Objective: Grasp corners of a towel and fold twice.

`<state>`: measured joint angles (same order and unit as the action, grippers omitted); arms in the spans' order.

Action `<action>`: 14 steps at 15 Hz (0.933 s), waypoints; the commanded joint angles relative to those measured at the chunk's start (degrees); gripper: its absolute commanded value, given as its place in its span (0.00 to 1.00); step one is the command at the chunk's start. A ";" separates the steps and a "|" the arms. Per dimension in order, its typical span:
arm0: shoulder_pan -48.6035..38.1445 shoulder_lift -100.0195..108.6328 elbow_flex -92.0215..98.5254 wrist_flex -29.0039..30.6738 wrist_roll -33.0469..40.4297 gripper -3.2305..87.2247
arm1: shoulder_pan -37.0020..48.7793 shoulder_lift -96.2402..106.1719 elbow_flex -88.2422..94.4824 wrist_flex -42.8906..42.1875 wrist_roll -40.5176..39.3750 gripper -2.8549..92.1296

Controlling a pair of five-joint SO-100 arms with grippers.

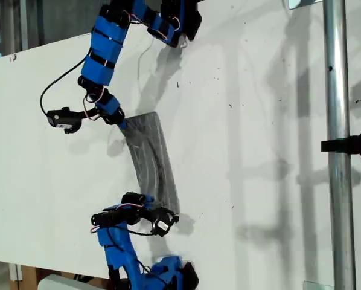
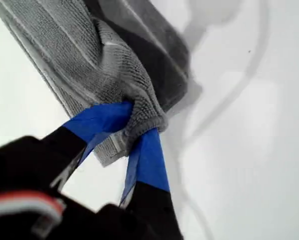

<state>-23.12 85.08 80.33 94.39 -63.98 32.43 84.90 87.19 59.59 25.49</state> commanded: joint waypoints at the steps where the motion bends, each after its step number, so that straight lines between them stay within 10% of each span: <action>1: -10.63 9.32 0.88 0.70 5.10 0.00 | 3.60 -5.71 -17.31 -1.32 -3.08 0.03; 14: -3.34 35.16 52.21 -29.27 -7.91 0.01 | -2.64 -6.77 3.52 -8.88 4.66 0.03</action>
<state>-27.42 118.48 131.92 66.88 -70.75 30.50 78.31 91.23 51.77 29.18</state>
